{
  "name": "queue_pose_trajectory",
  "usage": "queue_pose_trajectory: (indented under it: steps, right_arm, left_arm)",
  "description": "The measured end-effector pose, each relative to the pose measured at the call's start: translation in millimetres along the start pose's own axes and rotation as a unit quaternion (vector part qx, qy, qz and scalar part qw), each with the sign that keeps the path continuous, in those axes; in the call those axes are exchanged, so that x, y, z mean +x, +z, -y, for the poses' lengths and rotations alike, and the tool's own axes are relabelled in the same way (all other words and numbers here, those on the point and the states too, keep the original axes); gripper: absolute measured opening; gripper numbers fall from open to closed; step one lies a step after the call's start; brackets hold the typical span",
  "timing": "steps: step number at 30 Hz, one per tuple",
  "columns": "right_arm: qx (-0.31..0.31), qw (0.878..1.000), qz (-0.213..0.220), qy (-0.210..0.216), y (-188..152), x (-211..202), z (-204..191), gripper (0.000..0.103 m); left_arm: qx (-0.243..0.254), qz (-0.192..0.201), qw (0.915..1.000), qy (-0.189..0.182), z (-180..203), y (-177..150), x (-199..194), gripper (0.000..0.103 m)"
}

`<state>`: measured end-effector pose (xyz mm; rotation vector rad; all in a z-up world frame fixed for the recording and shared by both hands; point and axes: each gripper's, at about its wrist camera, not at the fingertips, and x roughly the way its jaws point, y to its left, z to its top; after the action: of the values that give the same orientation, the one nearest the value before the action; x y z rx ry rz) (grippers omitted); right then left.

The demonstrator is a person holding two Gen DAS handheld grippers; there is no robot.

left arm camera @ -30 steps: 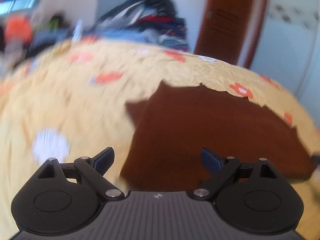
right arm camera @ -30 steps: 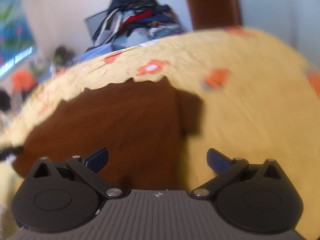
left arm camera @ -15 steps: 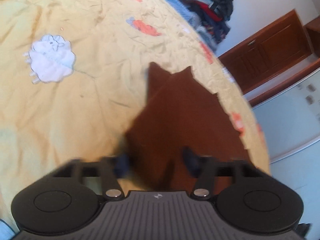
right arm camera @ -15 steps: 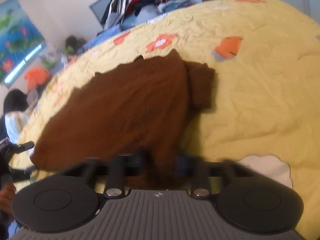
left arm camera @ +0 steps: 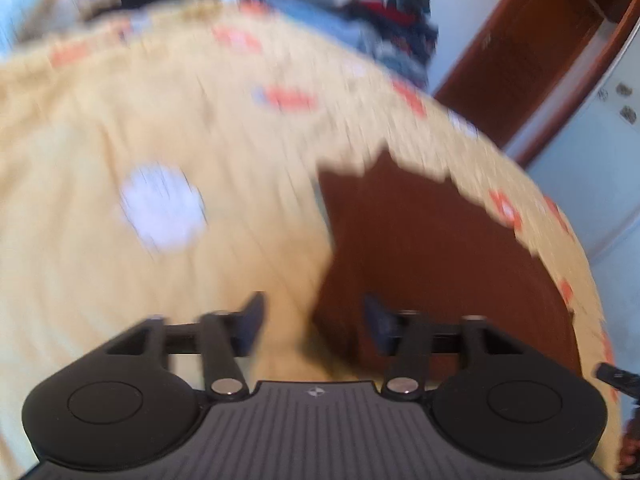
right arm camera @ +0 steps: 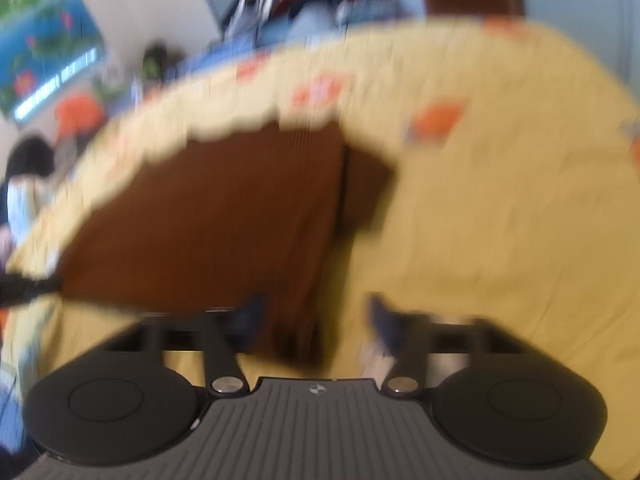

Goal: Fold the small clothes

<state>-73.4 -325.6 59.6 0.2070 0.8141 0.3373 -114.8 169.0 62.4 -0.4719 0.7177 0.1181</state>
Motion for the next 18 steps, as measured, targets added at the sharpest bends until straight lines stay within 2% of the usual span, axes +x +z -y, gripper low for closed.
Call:
queue_pose_trajectory:
  steps: [1, 2, 3, 5, 6, 8, 9, 11, 13, 14, 15, 16, 17, 18]
  right_arm:
    - [0.003, 1.000, 0.021, 0.005, 10, -4, 2, 0.079]
    - [0.009, 0.999, 0.032, 0.015, 22, -4, 4, 0.079]
    - [0.013, 0.999, 0.039, 0.024, 36, 0, 6, 0.079]
    - [0.001, 0.998, 0.047, 0.029, 66, 21, 3, 0.079]
    - [-0.005, 0.999, 0.042, 0.031, 80, 36, 2, 0.079]
    - [-0.001, 0.999, 0.023, 0.030, 106, 74, -1, 0.078]
    - [-0.002, 1.000, 0.011, 0.023, 117, 94, -2, 0.077]
    - [-0.005, 1.000, -0.013, 0.000, 131, 130, -4, 0.075]
    - [-0.013, 0.999, -0.033, -0.011, 137, 158, -8, 0.069]
    - [-0.016, 0.999, -0.041, -0.013, 137, 170, -10, 0.060]
    - [-0.019, 0.999, -0.049, -0.011, 136, 178, -12, 0.052]
    - [-0.027, 0.998, -0.054, -0.006, 132, 185, -16, 0.036]
    - [-0.043, 0.998, -0.045, -0.005, 129, 186, -20, 0.020]
    - [-0.051, 0.998, -0.039, 0.002, 128, 184, -23, 0.020]
  left_arm:
    - [0.017, 0.030, 0.9993, 0.011, 5, 10, -3, 0.085]
    - [0.042, 0.048, 0.9976, 0.026, 12, 21, 1, 0.087]
    - [0.070, 0.057, 0.9951, 0.040, 23, 32, 9, 0.087]
    - [0.124, 0.071, 0.9889, 0.041, 46, 52, 36, 0.087]
    - [0.145, 0.065, 0.9864, 0.040, 57, 62, 56, 0.086]
    - [0.156, 0.028, 0.9866, 0.037, 76, 80, 100, 0.085]
    - [0.158, 0.008, 0.9869, 0.034, 84, 87, 123, 0.074]
    - [0.163, -0.024, 0.9859, 0.029, 98, 95, 159, 0.060]
    - [0.176, -0.046, 0.9832, 0.018, 109, 95, 186, 0.058]
    - [0.183, -0.062, 0.9811, 0.017, 114, 91, 198, 0.043]
    - [0.185, -0.070, 0.9799, 0.022, 116, 89, 207, 0.033]
    - [0.189, -0.052, 0.9804, 0.020, 118, 88, 206, 0.024]
    - [0.188, -0.043, 0.9810, 0.018, 118, 88, 204, 0.007]
    - [0.180, -0.026, 0.9828, 0.032, 118, 90, 199, 0.007]
